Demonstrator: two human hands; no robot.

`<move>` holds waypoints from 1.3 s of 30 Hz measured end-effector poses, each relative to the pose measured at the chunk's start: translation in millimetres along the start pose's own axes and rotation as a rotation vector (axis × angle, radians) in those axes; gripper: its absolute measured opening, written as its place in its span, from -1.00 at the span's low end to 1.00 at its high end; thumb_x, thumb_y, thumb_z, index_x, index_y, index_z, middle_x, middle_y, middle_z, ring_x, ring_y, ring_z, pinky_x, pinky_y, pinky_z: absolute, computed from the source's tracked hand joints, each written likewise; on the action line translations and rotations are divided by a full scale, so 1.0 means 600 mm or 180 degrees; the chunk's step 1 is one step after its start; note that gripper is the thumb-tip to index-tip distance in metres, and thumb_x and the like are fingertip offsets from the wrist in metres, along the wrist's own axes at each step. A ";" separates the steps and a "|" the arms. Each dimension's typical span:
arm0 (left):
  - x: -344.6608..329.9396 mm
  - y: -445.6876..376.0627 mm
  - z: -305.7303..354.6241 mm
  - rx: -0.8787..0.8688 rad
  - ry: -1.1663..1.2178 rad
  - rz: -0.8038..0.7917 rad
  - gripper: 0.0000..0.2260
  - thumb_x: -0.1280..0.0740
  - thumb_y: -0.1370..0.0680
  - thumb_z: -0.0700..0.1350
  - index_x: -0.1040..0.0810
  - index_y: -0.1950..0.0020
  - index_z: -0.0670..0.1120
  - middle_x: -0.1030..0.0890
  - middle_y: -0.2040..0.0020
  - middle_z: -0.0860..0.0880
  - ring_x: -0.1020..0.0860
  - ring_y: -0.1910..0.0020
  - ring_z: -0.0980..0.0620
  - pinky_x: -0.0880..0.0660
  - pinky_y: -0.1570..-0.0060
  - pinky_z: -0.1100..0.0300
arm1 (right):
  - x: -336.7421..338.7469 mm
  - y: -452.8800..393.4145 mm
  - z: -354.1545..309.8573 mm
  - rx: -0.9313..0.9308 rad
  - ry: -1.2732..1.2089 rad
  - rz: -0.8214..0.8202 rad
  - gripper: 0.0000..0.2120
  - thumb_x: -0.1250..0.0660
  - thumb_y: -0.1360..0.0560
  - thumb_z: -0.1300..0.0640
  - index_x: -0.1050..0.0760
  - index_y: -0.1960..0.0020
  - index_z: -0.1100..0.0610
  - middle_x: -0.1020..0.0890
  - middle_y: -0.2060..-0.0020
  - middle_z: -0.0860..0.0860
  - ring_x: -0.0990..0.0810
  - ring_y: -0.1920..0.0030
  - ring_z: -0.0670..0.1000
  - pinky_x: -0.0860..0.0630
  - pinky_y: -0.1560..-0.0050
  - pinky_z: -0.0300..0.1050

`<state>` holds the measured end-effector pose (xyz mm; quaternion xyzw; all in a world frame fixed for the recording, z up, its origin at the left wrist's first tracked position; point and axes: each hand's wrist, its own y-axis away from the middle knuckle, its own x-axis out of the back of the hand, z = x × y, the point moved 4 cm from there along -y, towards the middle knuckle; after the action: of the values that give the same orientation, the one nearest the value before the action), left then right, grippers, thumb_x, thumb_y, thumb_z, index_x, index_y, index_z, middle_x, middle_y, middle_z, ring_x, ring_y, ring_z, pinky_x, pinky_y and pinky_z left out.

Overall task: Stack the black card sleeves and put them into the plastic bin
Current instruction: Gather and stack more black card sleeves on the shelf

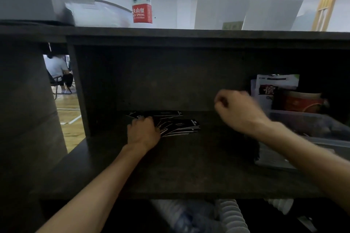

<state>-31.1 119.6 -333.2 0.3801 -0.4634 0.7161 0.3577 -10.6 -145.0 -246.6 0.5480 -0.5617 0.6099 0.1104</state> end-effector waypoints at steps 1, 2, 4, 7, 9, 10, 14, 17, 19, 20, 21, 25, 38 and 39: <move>-0.001 -0.002 -0.016 0.0126 -0.0180 -0.0258 -0.74 -0.26 -0.59 0.04 -0.52 -0.20 -0.07 -0.55 -0.19 -0.15 -0.51 -0.19 -0.14 -0.45 -0.18 -0.03 | -0.032 0.002 -0.022 -0.0003 -0.0147 -0.0218 -0.94 -0.23 -0.56 -0.07 -0.47 0.06 -0.17 -0.57 0.23 -0.15 -0.56 0.22 -0.17 -0.55 0.23 -0.11; -0.005 0.002 -0.027 0.0189 -0.0246 -0.0458 -0.71 -0.25 -0.60 0.08 -0.50 -0.23 -0.06 -0.55 -0.20 -0.14 -0.51 -0.20 -0.14 -0.44 -0.18 -0.01 | -0.063 0.004 -0.037 -0.0020 -0.0257 -0.0443 -0.95 -0.25 -0.57 -0.04 -0.48 0.06 -0.15 -0.57 0.19 -0.15 -0.56 0.19 -0.16 -0.54 0.20 -0.11; -0.012 0.011 -0.039 0.0070 -0.0286 -0.0406 -0.70 -0.26 -0.60 0.09 -0.51 -0.25 -0.03 -0.58 -0.17 -0.11 -0.52 -0.18 -0.10 -0.44 -0.16 0.03 | -0.122 0.009 -0.051 -0.0130 -0.0391 -0.0809 -0.96 -0.28 -0.58 -0.01 -0.49 0.04 -0.12 -0.57 0.14 -0.12 -0.55 0.16 -0.16 -0.50 0.20 -0.15; -0.010 0.025 -0.040 -0.0251 -0.0356 0.0056 -0.76 -0.29 -0.60 0.05 -0.54 -0.21 0.01 -0.60 -0.11 -0.09 -0.51 -0.15 -0.07 -0.40 -0.11 0.06 | -0.176 0.011 -0.046 -0.0315 -0.0428 -0.0957 -0.96 -0.28 -0.59 0.02 -0.49 -0.02 -0.07 -0.55 0.10 -0.09 -0.56 0.13 -0.13 -0.54 0.16 -0.14; -0.009 0.026 -0.042 -0.0366 -0.0306 0.0084 -0.74 -0.28 -0.61 0.03 -0.53 -0.27 0.03 -0.59 -0.14 -0.09 -0.48 -0.19 -0.06 -0.39 -0.16 0.08 | -0.193 0.015 -0.038 -0.0335 -0.0348 -0.0847 -0.98 -0.28 -0.59 0.02 -0.46 0.02 -0.06 -0.54 0.11 -0.09 -0.54 0.17 -0.14 -0.50 0.22 -0.19; -0.007 0.026 -0.042 -0.0439 -0.0319 0.0099 -0.73 -0.26 -0.62 0.01 -0.51 -0.31 0.04 -0.58 -0.16 -0.10 -0.47 -0.20 -0.06 -0.39 -0.18 0.08 | -0.200 0.019 -0.033 -0.0312 -0.0291 -0.0772 -0.97 -0.28 -0.59 0.03 -0.46 0.03 -0.06 -0.53 0.09 -0.08 -0.53 0.15 -0.13 -0.49 0.22 -0.19; 0.012 0.034 -0.030 -0.0766 -0.0565 0.0369 -0.64 -0.19 -0.62 -0.12 -0.41 -0.43 0.07 -0.60 -0.15 -0.05 -0.48 -0.17 -0.02 -0.39 -0.19 0.10 | -0.219 0.028 -0.018 -0.0205 -0.0310 -0.0597 -0.95 -0.29 -0.58 0.05 -0.53 0.00 -0.02 -0.51 0.00 -0.05 -0.49 0.00 -0.09 -0.53 0.05 -0.15; 0.044 0.048 -0.015 -0.0894 -0.0558 0.0953 -0.57 -0.27 -0.57 -0.18 -0.39 -0.45 0.00 -0.63 -0.09 -0.08 -0.55 -0.08 -0.05 -0.44 -0.12 0.06 | -0.219 0.027 -0.013 -0.0228 -0.0488 -0.0534 -0.95 -0.29 -0.58 0.06 -0.53 0.00 -0.03 -0.52 0.02 -0.07 -0.50 0.05 -0.13 -0.49 0.10 -0.21; 0.068 0.056 0.000 -0.0940 -0.0040 0.1416 -0.48 -0.35 -0.51 -0.23 -0.34 -0.46 -0.06 -0.65 -0.01 -0.08 -0.60 0.04 -0.04 -0.51 -0.06 0.01 | -0.216 0.024 -0.013 -0.0259 -0.0705 -0.0394 -0.94 -0.28 -0.59 0.08 -0.52 -0.01 -0.06 -0.54 0.03 -0.09 -0.51 0.09 -0.17 -0.46 0.15 -0.27; 0.073 0.056 0.009 -0.0936 0.0315 0.1479 -0.41 -0.38 -0.50 -0.25 -0.27 -0.49 -0.07 -0.64 0.01 -0.04 -0.61 0.08 0.00 -0.54 -0.04 0.01 | -0.213 0.023 -0.013 -0.0283 -0.0824 -0.0318 -0.93 -0.28 -0.59 0.07 -0.52 -0.02 -0.07 -0.55 0.04 -0.10 -0.52 0.09 -0.17 -0.48 0.15 -0.26; 0.072 0.052 0.017 -0.0887 0.0772 0.1404 -0.32 -0.40 -0.49 -0.26 -0.17 -0.53 -0.04 -0.62 0.02 0.01 -0.61 0.11 0.07 -0.57 0.00 0.05 | -0.211 0.023 -0.013 -0.0297 -0.0952 -0.0250 -0.93 -0.26 -0.60 0.05 -0.52 -0.03 -0.06 -0.56 0.04 -0.10 -0.54 0.08 -0.16 -0.52 0.11 -0.22; 0.026 0.025 0.052 -0.0421 0.2452 0.0434 -0.05 -0.41 -0.51 -0.27 0.22 -0.56 0.22 -0.58 0.12 0.07 -0.63 0.18 0.18 -0.57 0.14 0.30 | -0.197 0.026 -0.020 -0.0229 -0.1395 0.0032 -0.75 -0.17 -0.64 -0.07 -0.49 -0.23 -0.03 -0.59 -0.05 -0.07 -0.56 -0.05 -0.11 -0.57 -0.06 -0.02; -0.010 -0.022 -0.026 -0.0364 0.0118 0.0228 -0.72 -0.30 -0.60 0.05 -0.52 -0.27 0.01 -0.61 -0.14 -0.04 -0.55 -0.12 0.00 -0.44 -0.08 0.09 | -0.187 0.028 0.003 -0.0436 0.0129 0.0511 -0.76 -0.21 -0.57 0.08 -0.45 -0.22 0.06 -0.50 -0.09 0.07 -0.48 -0.06 0.03 -0.52 -0.01 -0.04; -0.019 -0.024 -0.037 -0.0321 -0.0151 0.0049 -0.69 -0.28 -0.60 0.10 -0.52 -0.28 0.02 -0.59 -0.19 -0.05 -0.51 -0.20 -0.05 -0.39 -0.16 0.02 | -0.191 0.027 0.001 -0.0436 0.0301 0.0434 -0.75 -0.21 -0.57 0.06 -0.46 -0.22 0.08 -0.50 -0.09 0.07 -0.47 -0.06 0.04 -0.49 -0.03 -0.01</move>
<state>-18.4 142.8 -343.7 0.3749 -0.5101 0.6854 0.3597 20.5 -96.1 -346.8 0.4703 -0.6323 0.6014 0.1322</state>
